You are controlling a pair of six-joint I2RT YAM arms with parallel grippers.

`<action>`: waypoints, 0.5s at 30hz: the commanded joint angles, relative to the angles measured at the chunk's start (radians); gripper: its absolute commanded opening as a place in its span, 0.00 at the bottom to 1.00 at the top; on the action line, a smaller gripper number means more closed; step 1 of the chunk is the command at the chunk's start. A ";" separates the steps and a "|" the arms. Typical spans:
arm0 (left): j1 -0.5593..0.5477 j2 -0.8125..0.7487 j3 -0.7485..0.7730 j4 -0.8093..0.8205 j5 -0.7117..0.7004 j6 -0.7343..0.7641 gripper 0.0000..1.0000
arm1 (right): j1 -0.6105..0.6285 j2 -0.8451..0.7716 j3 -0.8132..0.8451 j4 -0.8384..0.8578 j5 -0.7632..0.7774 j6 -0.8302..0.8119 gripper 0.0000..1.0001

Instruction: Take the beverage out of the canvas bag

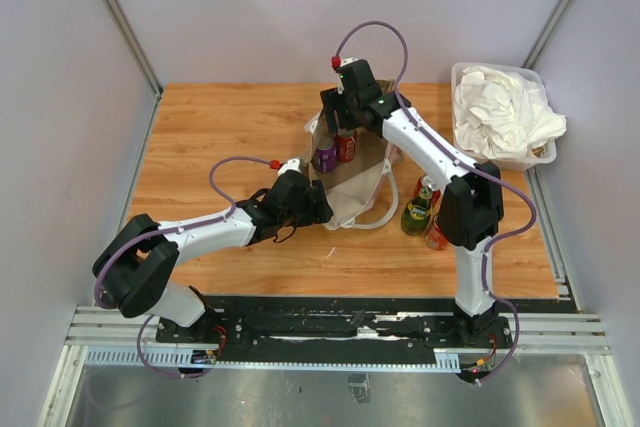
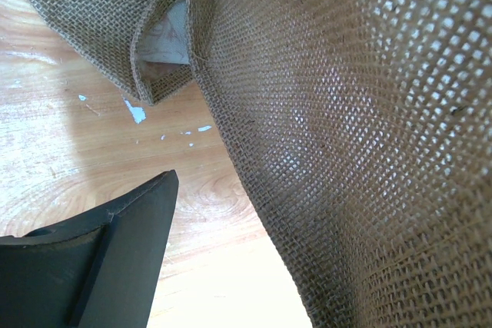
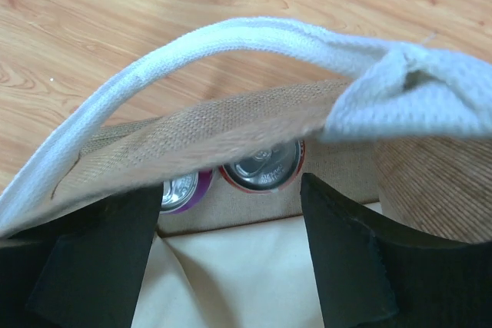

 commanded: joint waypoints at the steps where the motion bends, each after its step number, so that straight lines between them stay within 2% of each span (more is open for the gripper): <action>1: -0.006 0.010 0.002 -0.056 -0.040 0.032 0.81 | -0.016 0.058 0.050 0.004 -0.002 0.038 0.73; 15: -0.005 0.024 -0.007 -0.044 -0.023 0.028 0.81 | -0.043 0.116 0.022 0.039 0.028 0.046 0.73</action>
